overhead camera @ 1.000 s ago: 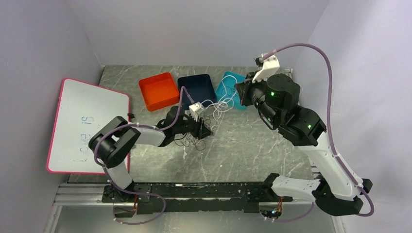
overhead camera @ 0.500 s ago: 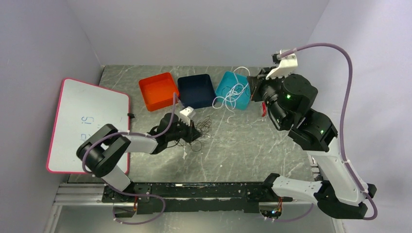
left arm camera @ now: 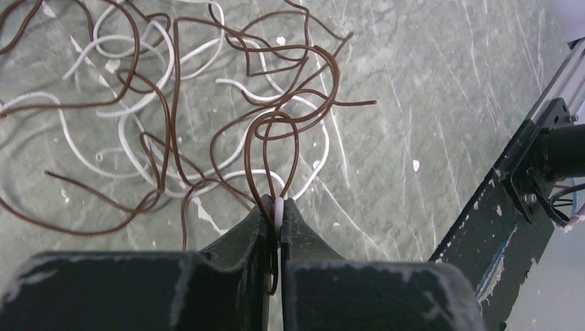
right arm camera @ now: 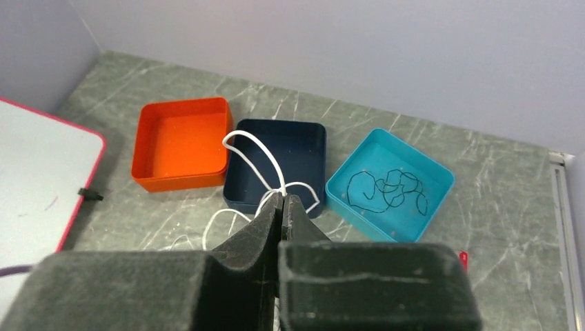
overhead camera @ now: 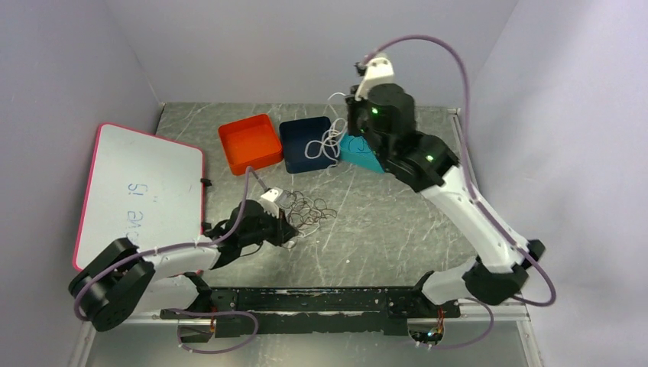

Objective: Untangle the cables

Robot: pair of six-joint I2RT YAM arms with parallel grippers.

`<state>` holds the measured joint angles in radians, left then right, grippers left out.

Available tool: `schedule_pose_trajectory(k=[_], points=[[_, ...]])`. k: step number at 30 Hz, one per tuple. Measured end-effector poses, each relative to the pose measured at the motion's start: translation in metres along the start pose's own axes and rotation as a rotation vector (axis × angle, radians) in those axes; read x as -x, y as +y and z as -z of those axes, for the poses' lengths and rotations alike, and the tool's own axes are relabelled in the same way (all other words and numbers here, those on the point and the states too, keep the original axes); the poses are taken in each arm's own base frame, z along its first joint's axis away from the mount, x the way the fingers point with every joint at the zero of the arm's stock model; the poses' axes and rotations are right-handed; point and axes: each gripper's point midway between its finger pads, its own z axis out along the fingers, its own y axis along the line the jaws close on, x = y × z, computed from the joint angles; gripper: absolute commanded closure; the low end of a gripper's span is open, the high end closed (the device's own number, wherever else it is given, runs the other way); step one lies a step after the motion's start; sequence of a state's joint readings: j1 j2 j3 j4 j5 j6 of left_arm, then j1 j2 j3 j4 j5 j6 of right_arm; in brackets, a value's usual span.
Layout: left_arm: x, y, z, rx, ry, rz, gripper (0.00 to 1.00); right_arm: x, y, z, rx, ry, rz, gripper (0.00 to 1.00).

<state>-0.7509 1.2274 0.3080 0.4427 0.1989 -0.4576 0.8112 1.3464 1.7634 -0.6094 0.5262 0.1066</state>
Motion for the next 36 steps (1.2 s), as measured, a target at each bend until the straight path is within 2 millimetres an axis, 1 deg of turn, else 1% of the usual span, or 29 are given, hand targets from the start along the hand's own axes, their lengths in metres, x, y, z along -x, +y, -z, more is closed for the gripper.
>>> schedule_pose_trajectory(k=[2, 3, 5, 7, 12, 14, 16, 19, 24, 27, 32, 36], points=[[-0.003, -0.001, 0.006, 0.006, 0.003, 0.004, 0.92, -0.012, 0.011, -0.021, 0.015, 0.034, 0.024, 1.0], [-0.006, 0.0, 0.009, 0.012, 0.005, 0.008, 0.9, -0.017, 0.015, -0.03, 0.02, 0.046, 0.032, 1.0], [-0.012, 0.002, 0.014, 0.03, 0.014, 0.022, 0.79, -0.023, 0.02, -0.047, 0.03, 0.062, 0.042, 1.0], [-0.017, 0.006, 0.019, 0.056, 0.022, 0.042, 0.72, -0.024, 0.023, -0.063, 0.044, 0.062, 0.036, 1.0], [-0.021, 0.016, 0.026, 0.126, 0.025, 0.086, 0.52, -0.023, 0.014, -0.101, 0.059, 0.044, -0.007, 1.0], [-0.022, 0.02, 0.028, 0.152, 0.028, 0.097, 0.44, -0.026, 0.01, -0.116, 0.063, 0.043, -0.017, 1.0], [-0.024, 0.024, 0.031, 0.179, 0.034, 0.105, 0.39, -0.03, 0.009, -0.129, 0.069, 0.045, -0.021, 1.0], [-0.018, 0.026, 0.036, 0.211, 0.03, 0.105, 0.36, -0.042, 0.014, -0.148, 0.09, 0.06, -0.019, 1.0], [0.007, 0.021, 0.046, 0.235, -0.027, 0.099, 0.35, -0.067, 0.025, -0.178, 0.124, 0.103, -0.006, 1.0], [0.02, 0.021, 0.054, 0.262, -0.064, 0.1, 0.34, -0.081, 0.025, -0.194, 0.127, 0.126, -0.001, 1.0], [0.037, 0.024, 0.065, 0.32, -0.109, 0.1, 0.34, -0.113, 0.023, -0.215, 0.125, 0.183, 0.007, 1.0], [0.045, 0.026, 0.067, 0.348, -0.115, 0.097, 0.35, -0.143, 0.024, -0.228, 0.12, 0.238, 0.017, 1.0]])
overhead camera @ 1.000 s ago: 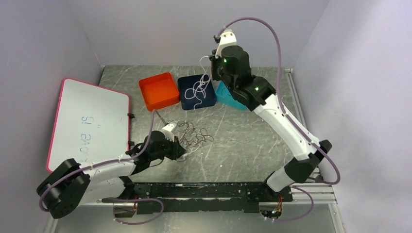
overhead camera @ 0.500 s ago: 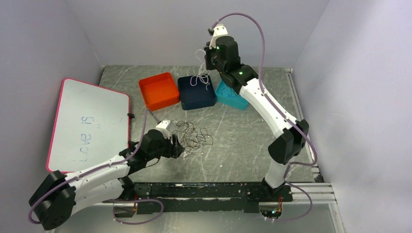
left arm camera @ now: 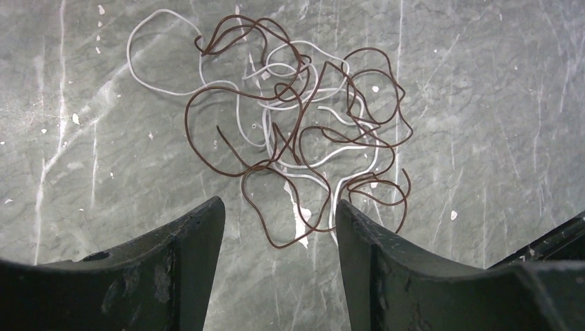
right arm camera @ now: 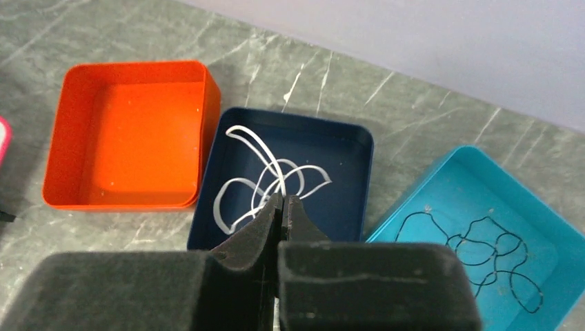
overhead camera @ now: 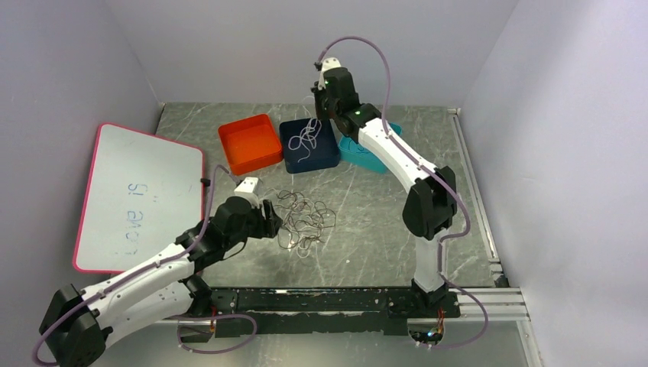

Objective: Untangle the cables

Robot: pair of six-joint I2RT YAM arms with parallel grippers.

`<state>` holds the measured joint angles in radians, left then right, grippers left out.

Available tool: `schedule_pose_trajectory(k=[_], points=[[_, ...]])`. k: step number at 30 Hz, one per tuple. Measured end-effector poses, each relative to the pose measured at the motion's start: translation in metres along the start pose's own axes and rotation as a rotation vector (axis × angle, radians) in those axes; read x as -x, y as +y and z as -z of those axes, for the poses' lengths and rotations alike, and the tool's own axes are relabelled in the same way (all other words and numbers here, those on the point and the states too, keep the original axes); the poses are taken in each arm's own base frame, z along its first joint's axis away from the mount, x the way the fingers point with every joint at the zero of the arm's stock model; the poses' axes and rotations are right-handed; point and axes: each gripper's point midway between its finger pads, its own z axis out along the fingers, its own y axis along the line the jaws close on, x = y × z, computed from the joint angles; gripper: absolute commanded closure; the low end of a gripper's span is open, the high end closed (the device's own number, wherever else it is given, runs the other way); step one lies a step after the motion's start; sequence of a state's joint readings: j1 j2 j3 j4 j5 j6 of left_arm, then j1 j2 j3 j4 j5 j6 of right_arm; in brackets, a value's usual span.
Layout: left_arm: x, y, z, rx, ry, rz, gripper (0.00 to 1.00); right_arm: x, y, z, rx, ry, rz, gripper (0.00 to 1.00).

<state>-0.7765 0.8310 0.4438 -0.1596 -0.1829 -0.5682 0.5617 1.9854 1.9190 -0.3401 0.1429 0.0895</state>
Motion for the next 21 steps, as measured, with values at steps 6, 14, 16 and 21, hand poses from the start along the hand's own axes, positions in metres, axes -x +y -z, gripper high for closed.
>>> schedule_pose_trajectory(k=[6, 14, 16, 21], points=[[-0.005, 0.005, -0.003, 0.027, 0.023, -0.007, 0.35, -0.035, 0.0, -0.022, 0.005, 0.075, 0.005, 1.0], [-0.016, -0.001, -0.011, -0.005, 0.077, -0.023, 0.36, -0.109, 0.013, -0.064, 0.105, 0.27, 0.028, 0.99], [-0.021, -0.004, -0.015, -0.021, 0.097, -0.021, 0.36, -0.132, 0.014, -0.067, 0.116, 0.332, 0.033, 0.96], [-0.02, -0.011, -0.019, -0.055, 0.095, -0.001, 0.35, -0.159, 0.011, -0.064, 0.114, 0.415, 0.049, 0.78]])
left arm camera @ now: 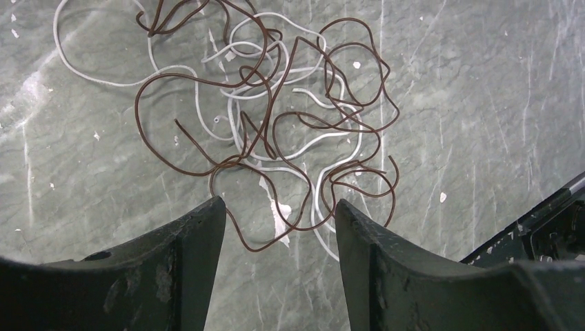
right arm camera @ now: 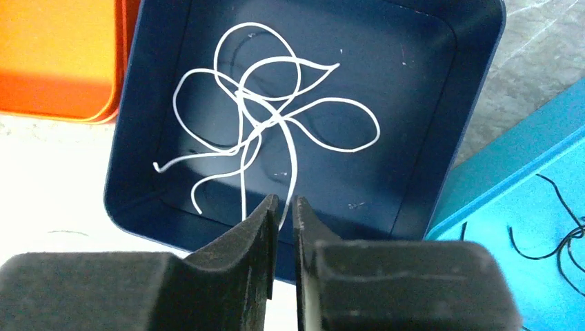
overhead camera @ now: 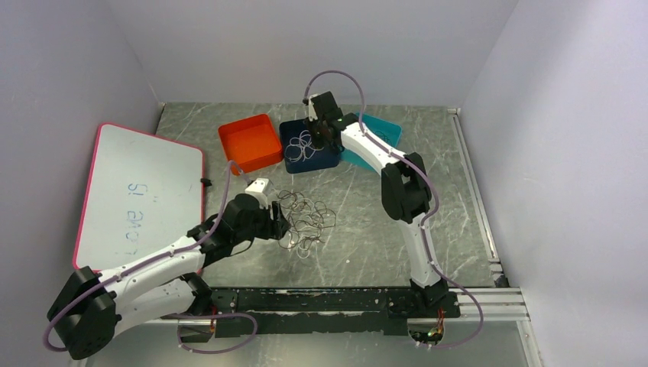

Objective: Untangle the cables

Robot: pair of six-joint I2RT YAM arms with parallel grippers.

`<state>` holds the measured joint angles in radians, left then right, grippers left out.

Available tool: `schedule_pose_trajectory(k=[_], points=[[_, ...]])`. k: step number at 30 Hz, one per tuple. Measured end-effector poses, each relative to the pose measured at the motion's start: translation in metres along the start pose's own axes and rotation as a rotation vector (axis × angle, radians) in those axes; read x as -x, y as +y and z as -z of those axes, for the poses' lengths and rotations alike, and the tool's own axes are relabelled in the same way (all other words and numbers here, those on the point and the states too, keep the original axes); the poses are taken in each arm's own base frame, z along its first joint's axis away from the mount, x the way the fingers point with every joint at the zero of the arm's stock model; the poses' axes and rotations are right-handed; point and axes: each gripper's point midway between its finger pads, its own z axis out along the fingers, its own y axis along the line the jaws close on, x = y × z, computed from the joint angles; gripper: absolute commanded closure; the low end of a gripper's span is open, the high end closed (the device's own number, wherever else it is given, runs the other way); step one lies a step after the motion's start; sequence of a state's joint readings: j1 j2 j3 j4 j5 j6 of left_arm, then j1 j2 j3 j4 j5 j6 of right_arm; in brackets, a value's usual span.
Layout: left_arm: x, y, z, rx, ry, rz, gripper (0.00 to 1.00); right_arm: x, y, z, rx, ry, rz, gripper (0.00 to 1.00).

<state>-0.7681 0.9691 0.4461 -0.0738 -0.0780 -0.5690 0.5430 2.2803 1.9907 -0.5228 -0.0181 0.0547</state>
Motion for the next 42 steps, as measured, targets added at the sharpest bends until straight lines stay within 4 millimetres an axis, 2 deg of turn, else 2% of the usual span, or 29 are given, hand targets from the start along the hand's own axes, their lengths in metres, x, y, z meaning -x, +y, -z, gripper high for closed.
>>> schedule_pose_trajectory(k=[6, 10, 13, 17, 21, 23, 29, 32, 35, 37, 42], points=[[0.002, 0.001, -0.002, 0.0, -0.004, 0.008, 0.33, -0.01, -0.003, 0.004, -0.015, 0.021, 0.009, 0.65], [0.008, 0.004, -0.002, -0.005, -0.013, 0.028, 0.31, -0.005, -0.005, 0.022, -0.028, 0.001, 0.011, 0.6], [0.019, 0.013, -0.003, -0.003, -0.034, 0.066, 0.28, 0.006, -0.005, 0.053, -0.035, -0.047, 0.004, 0.56], [0.035, 0.024, -0.004, -0.006, -0.071, 0.109, 0.27, 0.025, 0.0, 0.112, -0.012, -0.168, -0.038, 0.54], [0.043, 0.026, -0.011, -0.021, -0.065, 0.117, 0.28, 0.025, 0.004, 0.154, 0.01, -0.25, -0.089, 0.54], [0.047, 0.024, -0.018, -0.031, -0.047, 0.104, 0.29, 0.015, 0.006, 0.166, 0.021, -0.263, -0.117, 0.53], [0.056, 0.02, -0.043, -0.046, 0.003, 0.043, 0.29, -0.047, 0.013, 0.18, 0.053, -0.2, -0.189, 0.53], [0.052, 0.021, -0.055, -0.051, 0.037, 0.014, 0.29, -0.07, 0.017, 0.19, 0.062, -0.185, -0.216, 0.53], [0.041, 0.017, -0.065, -0.068, 0.087, -0.013, 0.28, -0.083, 0.02, 0.203, 0.069, -0.195, -0.24, 0.53], [0.031, 0.007, -0.07, -0.091, 0.117, -0.041, 0.28, -0.087, 0.019, 0.21, 0.069, -0.21, -0.255, 0.53], [0.003, -0.036, -0.074, -0.198, 0.184, -0.117, 0.3, -0.105, 0.016, 0.214, 0.049, -0.197, -0.275, 0.53]])
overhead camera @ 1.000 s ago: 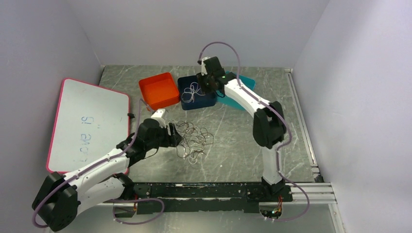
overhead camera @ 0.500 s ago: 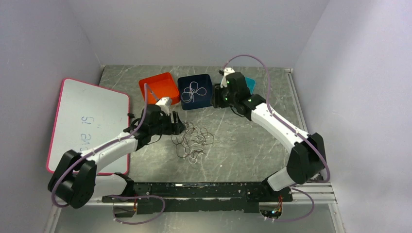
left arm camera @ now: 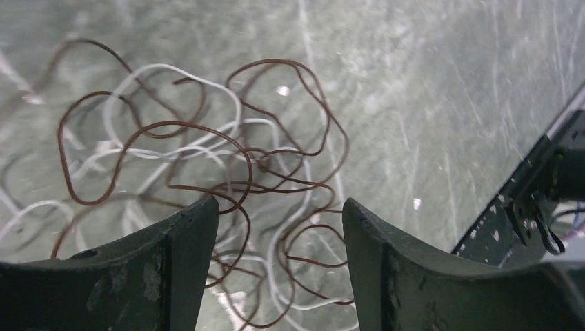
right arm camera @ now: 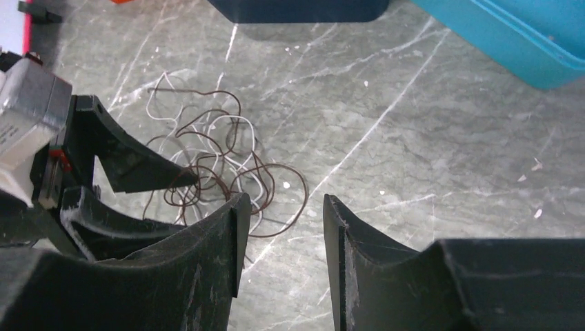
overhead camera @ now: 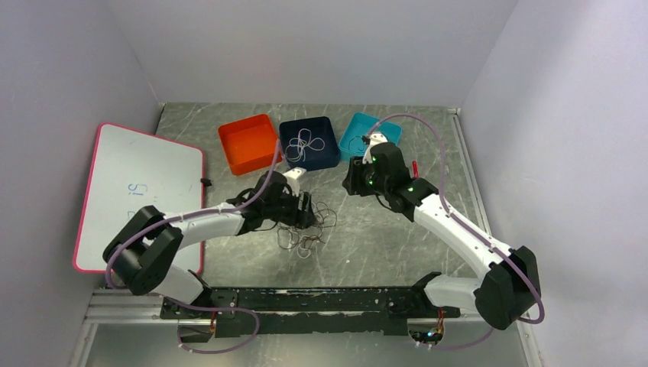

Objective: Untangle the cables

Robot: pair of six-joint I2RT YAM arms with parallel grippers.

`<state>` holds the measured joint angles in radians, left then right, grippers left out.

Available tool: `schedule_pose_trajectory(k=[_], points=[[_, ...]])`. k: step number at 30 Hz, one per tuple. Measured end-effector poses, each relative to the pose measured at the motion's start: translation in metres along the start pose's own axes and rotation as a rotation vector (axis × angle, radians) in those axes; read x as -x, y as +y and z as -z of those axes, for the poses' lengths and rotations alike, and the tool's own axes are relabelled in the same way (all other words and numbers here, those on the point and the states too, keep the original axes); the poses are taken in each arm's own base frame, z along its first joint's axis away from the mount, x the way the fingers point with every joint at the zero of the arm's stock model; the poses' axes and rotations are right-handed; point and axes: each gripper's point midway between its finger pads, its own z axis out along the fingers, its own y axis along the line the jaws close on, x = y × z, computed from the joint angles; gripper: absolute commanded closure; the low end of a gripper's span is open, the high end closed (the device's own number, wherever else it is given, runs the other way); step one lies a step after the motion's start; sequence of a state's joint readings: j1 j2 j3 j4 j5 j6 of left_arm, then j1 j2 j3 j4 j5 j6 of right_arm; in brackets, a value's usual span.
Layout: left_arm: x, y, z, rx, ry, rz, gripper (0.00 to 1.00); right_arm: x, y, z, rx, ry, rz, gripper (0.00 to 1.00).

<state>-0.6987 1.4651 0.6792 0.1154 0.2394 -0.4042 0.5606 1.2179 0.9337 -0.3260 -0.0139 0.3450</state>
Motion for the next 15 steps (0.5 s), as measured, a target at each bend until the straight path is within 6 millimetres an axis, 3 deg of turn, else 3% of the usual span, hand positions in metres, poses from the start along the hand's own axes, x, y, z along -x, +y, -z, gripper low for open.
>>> schedule_pose_trajectory(k=[7, 15], points=[[-0.01, -0.03, -0.003, -0.076, 0.017, -0.039, 0.31, -0.005, -0.006, 0.006, -0.03, 0.0, -0.01, 0.53], [0.033, -0.026, 0.035, 0.022, -0.14, -0.052, 0.28, -0.013, -0.003, 0.015, -0.001, -0.003, -0.031, 0.53]])
